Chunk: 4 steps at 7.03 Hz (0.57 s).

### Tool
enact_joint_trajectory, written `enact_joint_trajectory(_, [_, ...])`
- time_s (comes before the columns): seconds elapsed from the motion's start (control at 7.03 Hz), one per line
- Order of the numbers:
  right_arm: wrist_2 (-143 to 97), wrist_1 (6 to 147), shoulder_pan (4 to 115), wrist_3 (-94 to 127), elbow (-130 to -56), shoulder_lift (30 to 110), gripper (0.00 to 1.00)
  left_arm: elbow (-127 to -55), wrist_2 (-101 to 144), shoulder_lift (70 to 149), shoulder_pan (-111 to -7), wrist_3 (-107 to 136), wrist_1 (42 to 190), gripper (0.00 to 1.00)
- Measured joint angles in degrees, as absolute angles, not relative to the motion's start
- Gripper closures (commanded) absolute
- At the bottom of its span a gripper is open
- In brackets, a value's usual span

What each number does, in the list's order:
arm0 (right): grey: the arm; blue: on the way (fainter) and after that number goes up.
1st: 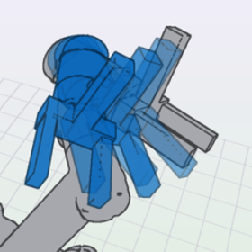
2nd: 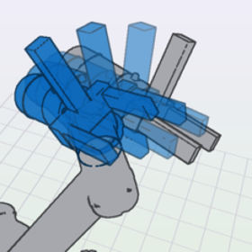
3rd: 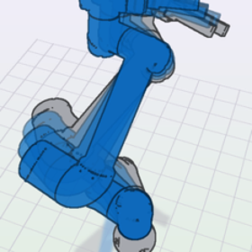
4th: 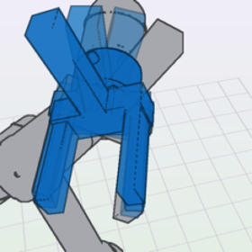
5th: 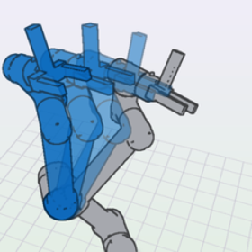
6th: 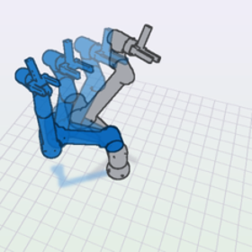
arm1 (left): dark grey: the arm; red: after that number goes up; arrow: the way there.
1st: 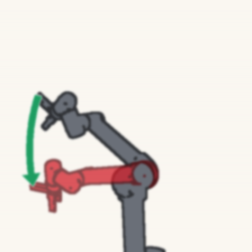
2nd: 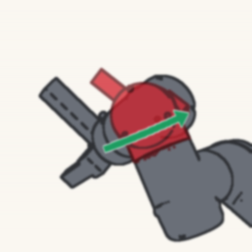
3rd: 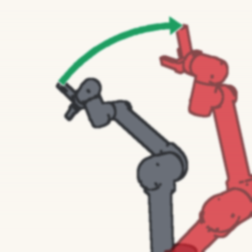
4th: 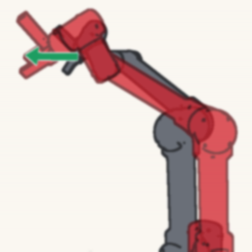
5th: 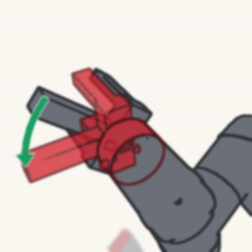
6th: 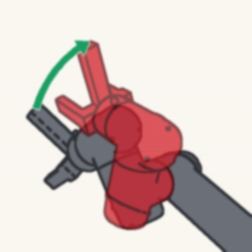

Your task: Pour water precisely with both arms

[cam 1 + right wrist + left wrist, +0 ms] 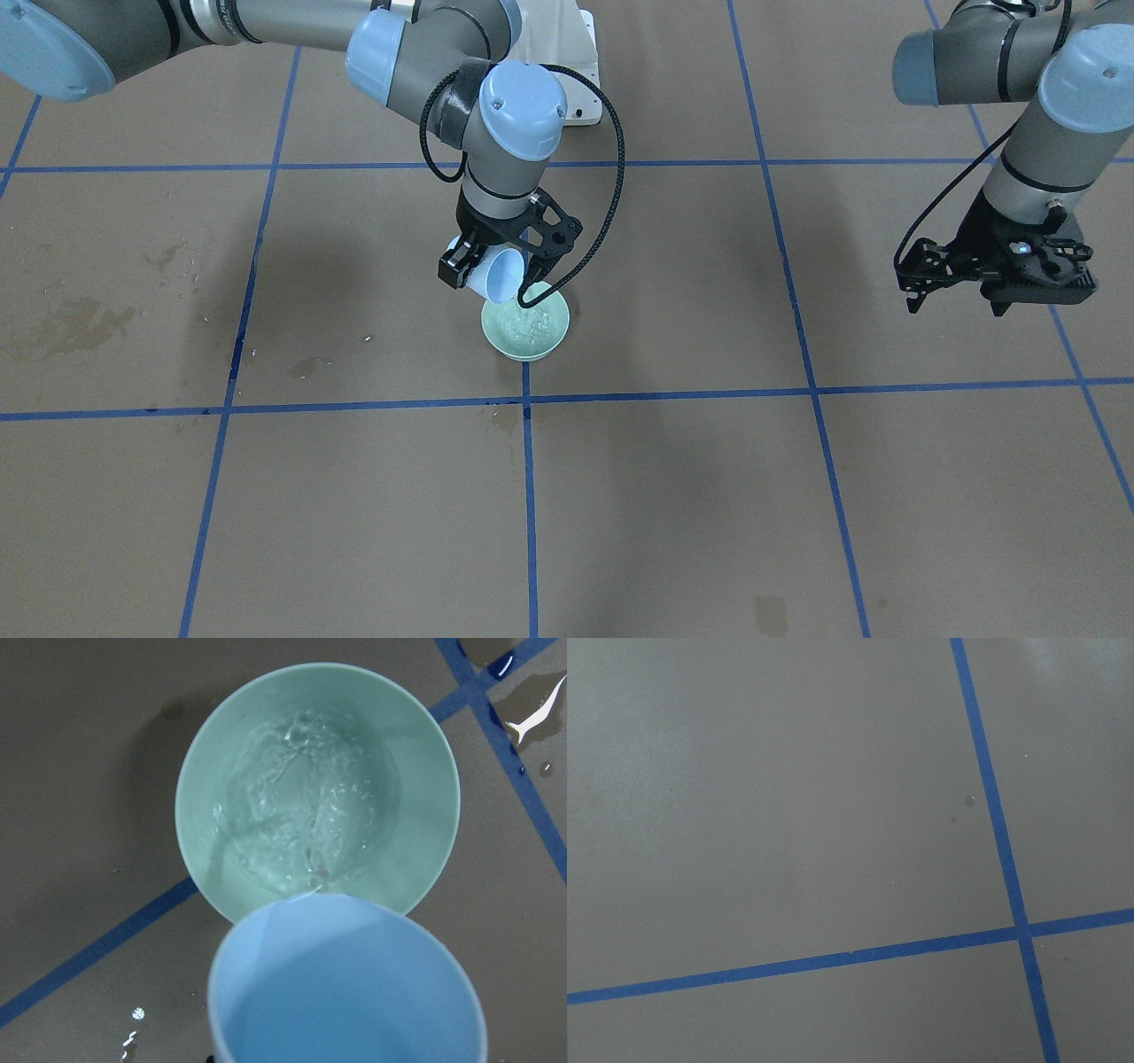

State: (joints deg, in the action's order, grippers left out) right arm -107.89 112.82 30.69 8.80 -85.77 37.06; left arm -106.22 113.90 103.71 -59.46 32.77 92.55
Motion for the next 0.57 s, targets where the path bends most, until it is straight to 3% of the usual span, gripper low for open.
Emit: enact_joint_trajectory(0.57, [-107.81, 97.08, 32.34, 18.89, -88.43, 42.0, 1.0, -106.27, 113.93, 103.76, -59.31, 33.09, 92.55, 0.0])
